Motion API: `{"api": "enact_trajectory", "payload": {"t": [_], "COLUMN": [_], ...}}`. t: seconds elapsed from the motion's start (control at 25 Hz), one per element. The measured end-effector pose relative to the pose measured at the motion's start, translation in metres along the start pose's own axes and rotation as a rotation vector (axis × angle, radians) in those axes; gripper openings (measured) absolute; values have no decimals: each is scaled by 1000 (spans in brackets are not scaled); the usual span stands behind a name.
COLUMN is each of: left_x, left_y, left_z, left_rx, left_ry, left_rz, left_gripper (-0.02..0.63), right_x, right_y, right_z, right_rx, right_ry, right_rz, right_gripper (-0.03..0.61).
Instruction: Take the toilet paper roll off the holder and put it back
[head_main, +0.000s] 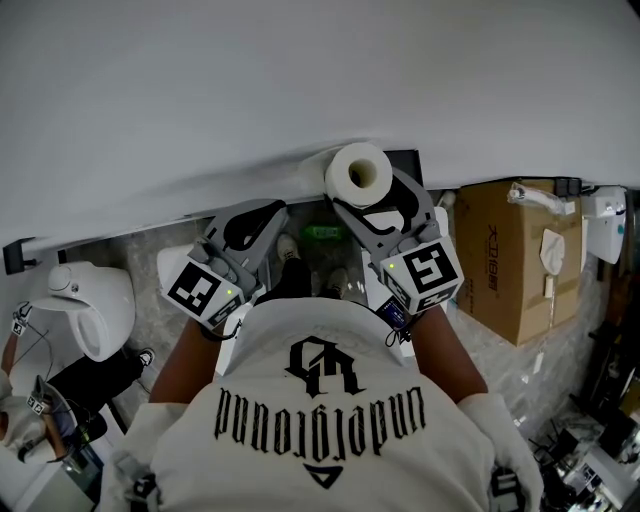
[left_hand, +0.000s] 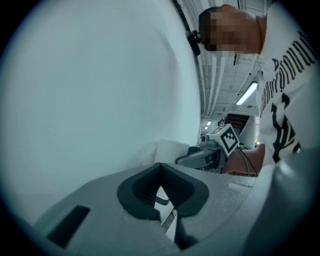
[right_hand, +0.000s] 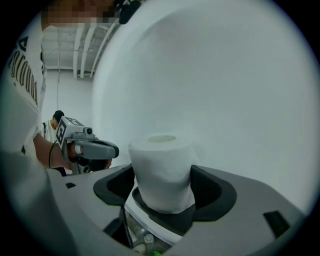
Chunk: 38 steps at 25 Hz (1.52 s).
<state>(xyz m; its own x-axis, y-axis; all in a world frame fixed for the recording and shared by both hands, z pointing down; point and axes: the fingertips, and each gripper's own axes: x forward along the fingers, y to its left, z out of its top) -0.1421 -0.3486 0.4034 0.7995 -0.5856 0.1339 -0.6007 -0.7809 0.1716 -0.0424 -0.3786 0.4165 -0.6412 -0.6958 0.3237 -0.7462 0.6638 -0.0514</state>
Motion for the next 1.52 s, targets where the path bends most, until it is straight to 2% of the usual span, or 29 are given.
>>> {"api": "enact_trajectory", "payload": {"t": [0.36, 0.56, 0.68, 0.92, 1.52], "left_x": [-7, -5, -4, -5, -16], "left_y": [-22, -40, -56, -81, -130], "left_z": [0, 10, 11, 20, 31], "left_rx": [5, 56, 65, 96, 150], "left_ry": [-16, -40, -22, -61, -87], "left_rz": [37, 58, 58, 80, 99], "left_gripper": [12, 12, 12, 12, 12], "right_x": [-22, -39, -51, -81, -132], "right_y": [0, 4, 7, 8, 20], "right_z": [-1, 7, 8, 13, 26], "right_rx": [-1, -42, -65, -75, -95], "right_ry": [-24, -52, -63, -103, -192], "right_rz": [1, 3, 9, 14, 40], "right_gripper": [324, 324, 324, 324, 319]}}
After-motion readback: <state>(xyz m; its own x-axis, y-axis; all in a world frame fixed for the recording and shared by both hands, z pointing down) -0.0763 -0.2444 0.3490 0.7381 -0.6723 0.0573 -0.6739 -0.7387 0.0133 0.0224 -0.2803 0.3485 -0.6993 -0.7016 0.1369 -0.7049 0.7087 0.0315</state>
